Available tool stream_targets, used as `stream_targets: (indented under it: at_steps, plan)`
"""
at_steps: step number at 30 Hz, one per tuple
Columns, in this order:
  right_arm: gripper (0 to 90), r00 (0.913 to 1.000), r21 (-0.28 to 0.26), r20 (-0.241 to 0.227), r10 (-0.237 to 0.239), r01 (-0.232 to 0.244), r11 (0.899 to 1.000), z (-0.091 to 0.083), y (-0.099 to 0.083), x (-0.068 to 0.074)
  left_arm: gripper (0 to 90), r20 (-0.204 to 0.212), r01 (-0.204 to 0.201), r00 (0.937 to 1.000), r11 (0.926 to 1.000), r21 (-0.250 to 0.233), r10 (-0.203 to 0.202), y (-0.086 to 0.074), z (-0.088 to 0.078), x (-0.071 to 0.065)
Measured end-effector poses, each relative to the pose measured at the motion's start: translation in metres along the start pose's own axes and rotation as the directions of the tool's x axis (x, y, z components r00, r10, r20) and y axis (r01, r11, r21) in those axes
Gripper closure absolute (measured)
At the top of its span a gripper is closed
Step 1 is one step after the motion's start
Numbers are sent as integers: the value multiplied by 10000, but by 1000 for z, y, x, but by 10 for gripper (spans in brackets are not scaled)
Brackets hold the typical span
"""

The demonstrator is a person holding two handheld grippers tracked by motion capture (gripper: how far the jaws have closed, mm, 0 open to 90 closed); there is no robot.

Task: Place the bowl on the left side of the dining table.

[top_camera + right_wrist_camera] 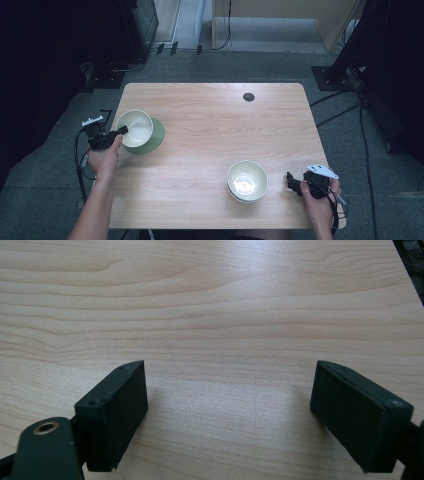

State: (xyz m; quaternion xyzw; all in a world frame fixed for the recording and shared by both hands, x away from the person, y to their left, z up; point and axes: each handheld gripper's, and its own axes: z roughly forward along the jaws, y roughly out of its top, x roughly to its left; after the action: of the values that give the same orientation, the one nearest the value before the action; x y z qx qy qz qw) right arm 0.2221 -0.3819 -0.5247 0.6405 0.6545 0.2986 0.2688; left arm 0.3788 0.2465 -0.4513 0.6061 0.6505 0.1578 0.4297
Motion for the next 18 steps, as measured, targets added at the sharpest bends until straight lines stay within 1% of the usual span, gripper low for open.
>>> stream_targets:
  at_steps: [4, 5, 6, 7, 8, 10, 11, 13, 15, 17, 18]
  plan:
    - [151, 10000, -2, 17, -12, 12, 10000, 0, 0, 0, 846, -277, 157, 9995, 9985, 527, -143, 5, 9, 4]
    - [151, 10000, -2, 19, -3, 3, 10000, 0, 0, 0, 846, -266, 257, 9994, 9976, 650, -240, 6, 12, 5]
    - [151, 10000, -3, 24, 0, 0, 10000, 0, 0, 0, 846, -232, 474, 9987, 9953, 844, -456, 8, 15, 8]
    - [150, 10000, 0, 27, -6, 6, 10000, 1, 0, 0, 846, -225, 583, 9982, 9939, 941, -565, 9, 17, 9]
    - [151, 10000, 1, 27, 0, 0, 10000, 1, 0, 0, 846, -272, 692, 9974, 9911, 1133, -666, 11, 20, 9]
    - [150, 10000, 2, 31, -5, 5, 10000, 1, 0, 0, 846, -367, 662, 9974, 9875, 1431, -615, 13, 24, 10]
    - [150, 10000, 1, 32, -9, 9, 10000, 1, 0, 0, 846, -420, 672, 9972, 9844, 1626, -612, 15, 26, 10]
    - [151, 10000, 1, 33, -12, 12, 10000, 1, 0, 0, 846, -483, 808, 9962, 9779, 1929, -727, 17, 31, 12]
    - [151, 10000, 2, 34, -15, 15, 10000, 1, 0, 0, 846, -532, 1065, 9938, 9720, 2097, -974, 18, 36, 14]
    - [151, 10000, 3, 34, -15, 15, 10000, 1, 0, 0, 846, -660, 1151, 9925, 9676, 2249, -1028, 20, 39, 15]
    - [150, 10000, 1, 35, -18, 18, 10000, 1, 0, 0, 846, -710, 1112, 9927, 9654, 2360, -970, 21, 40, 15]
